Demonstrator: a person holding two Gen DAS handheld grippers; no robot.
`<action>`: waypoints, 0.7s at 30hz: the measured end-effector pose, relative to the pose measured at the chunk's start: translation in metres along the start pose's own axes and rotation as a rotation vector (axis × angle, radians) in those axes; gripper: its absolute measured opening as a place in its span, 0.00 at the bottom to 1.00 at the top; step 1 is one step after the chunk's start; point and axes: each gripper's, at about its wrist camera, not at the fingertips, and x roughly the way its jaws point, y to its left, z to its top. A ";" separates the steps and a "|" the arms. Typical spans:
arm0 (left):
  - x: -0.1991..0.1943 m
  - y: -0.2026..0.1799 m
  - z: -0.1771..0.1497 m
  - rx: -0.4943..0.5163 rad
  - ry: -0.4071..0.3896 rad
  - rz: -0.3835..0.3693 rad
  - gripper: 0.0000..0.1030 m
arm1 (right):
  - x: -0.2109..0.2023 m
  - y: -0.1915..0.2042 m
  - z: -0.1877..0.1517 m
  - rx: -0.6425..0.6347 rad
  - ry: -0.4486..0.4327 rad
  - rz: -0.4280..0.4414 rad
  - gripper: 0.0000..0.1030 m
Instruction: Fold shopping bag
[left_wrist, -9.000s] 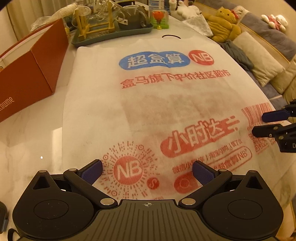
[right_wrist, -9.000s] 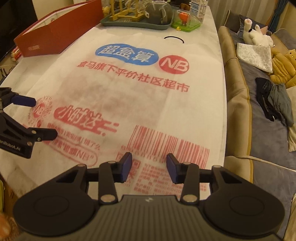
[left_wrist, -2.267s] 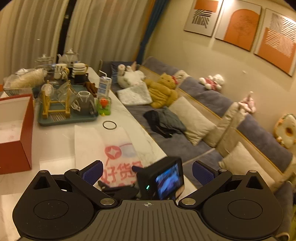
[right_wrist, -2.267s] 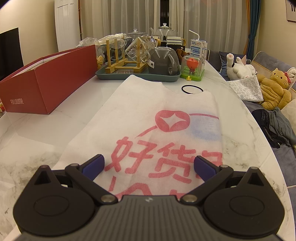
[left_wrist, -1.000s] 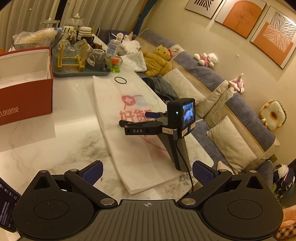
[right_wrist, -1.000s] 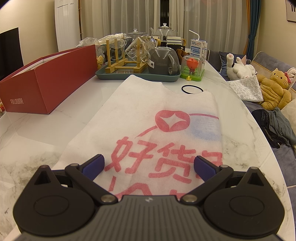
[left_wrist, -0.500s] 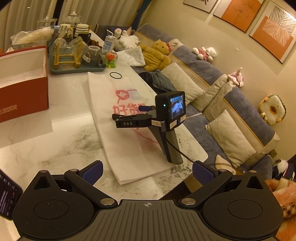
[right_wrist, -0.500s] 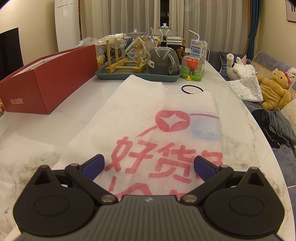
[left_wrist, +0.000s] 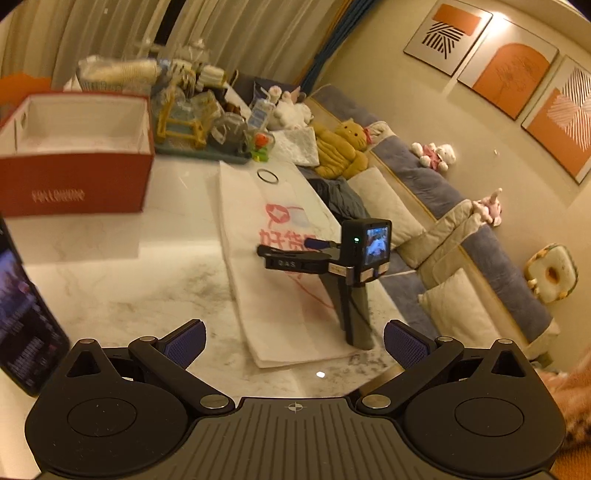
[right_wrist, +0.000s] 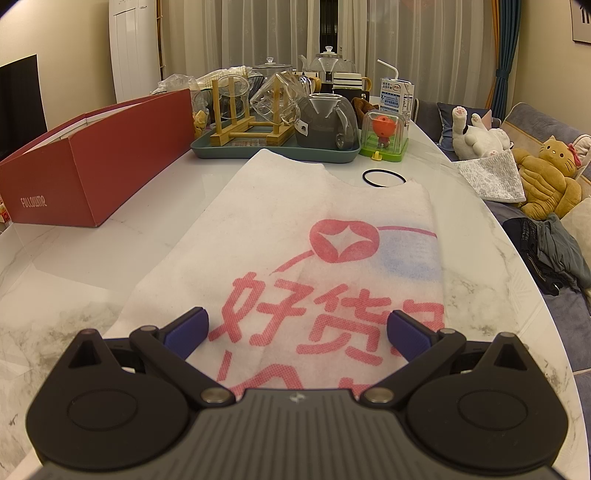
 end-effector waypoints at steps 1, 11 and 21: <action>-0.003 0.004 -0.002 -0.008 -0.007 0.008 1.00 | 0.000 0.000 0.000 0.000 0.000 0.000 1.00; -0.025 0.034 -0.009 0.014 -0.006 0.091 1.00 | 0.000 0.000 0.000 0.001 0.000 0.000 1.00; -0.040 0.066 -0.058 -0.041 0.021 0.261 1.00 | 0.000 0.000 0.000 0.001 0.000 0.000 1.00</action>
